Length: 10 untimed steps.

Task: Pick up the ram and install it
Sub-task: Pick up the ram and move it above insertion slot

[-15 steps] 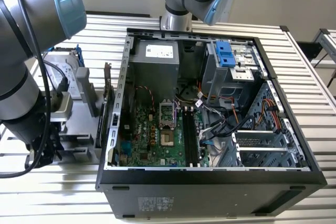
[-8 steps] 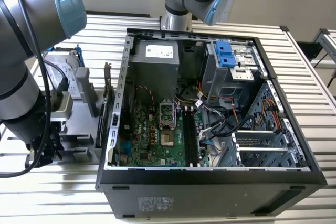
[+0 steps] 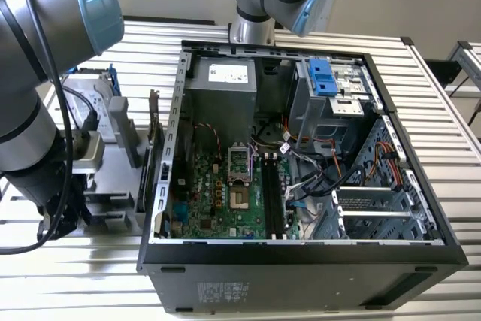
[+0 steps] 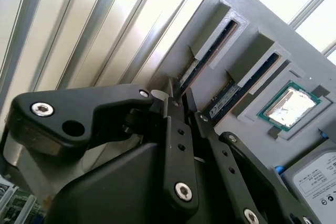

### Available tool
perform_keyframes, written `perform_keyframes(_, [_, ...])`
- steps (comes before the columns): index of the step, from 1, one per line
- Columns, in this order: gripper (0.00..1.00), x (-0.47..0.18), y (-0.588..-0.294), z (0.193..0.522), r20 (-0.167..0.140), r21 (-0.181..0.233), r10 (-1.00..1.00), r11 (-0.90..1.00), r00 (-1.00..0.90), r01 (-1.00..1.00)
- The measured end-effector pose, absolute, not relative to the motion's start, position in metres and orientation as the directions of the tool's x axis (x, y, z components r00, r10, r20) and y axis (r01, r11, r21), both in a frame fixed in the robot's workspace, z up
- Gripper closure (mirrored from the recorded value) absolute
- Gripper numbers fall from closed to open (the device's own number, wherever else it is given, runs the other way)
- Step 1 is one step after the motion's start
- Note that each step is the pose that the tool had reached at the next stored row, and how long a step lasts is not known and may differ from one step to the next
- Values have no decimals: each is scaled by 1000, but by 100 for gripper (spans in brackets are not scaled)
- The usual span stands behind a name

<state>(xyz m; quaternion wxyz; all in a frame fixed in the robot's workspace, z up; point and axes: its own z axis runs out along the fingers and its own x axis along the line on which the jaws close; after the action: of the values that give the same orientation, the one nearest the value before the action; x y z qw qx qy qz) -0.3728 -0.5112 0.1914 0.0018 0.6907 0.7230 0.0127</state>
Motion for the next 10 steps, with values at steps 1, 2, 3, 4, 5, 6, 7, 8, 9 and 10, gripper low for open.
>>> perform_keyframes(1, [100,-373,-511,191,15,21,999,46,-46,999])
perform_keyframes(2, [100,-373,-511,191,15,21,999,46,-46,999])
perform_keyframes(3, [100,-373,-511,191,15,21,999,46,-46,999])
perform_keyframes(4, [100,-373,-511,191,15,21,999,46,-46,999])
perform_keyframes(5, [100,-373,-511,191,15,21,999,46,-46,999])
perform_keyframes(6, [100,-373,-511,191,15,21,999,46,-46,999])
perform_keyframes(7, [100,-373,-511,191,15,21,999,46,-46,999])
perform_keyframes(8, [100,-373,-511,191,15,21,999,46,-46,999])
perform_keyframes(9, [100,-373,-511,191,15,21,999,46,-46,999])
perform_keyframes(10, [100,-373,-511,191,15,21,999,46,-46,999])
